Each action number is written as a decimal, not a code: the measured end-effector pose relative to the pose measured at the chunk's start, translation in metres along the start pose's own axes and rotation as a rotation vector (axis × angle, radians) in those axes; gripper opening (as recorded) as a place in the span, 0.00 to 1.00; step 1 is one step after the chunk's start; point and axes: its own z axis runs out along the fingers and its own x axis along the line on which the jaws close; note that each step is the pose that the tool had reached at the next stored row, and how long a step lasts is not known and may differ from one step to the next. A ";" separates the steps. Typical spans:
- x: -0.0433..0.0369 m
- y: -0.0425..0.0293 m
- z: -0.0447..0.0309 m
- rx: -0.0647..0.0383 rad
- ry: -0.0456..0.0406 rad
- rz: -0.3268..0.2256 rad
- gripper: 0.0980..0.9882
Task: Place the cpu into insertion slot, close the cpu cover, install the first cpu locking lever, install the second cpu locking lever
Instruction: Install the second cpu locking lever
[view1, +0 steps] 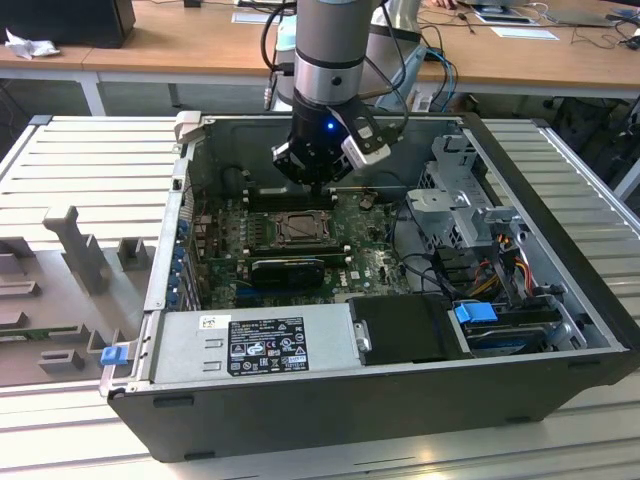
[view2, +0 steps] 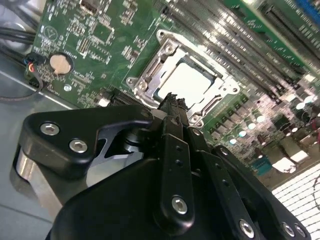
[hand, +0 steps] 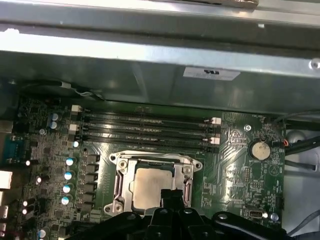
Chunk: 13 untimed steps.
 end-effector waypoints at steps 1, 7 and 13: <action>0.0003 -0.0033 -0.0003 0.000 0.0000 0.000 0.01; 0.0005 -0.0055 -0.0145 0.000 -0.0001 0.000 0.01; 0.0013 -0.0142 -0.0154 0.000 0.0000 0.000 0.01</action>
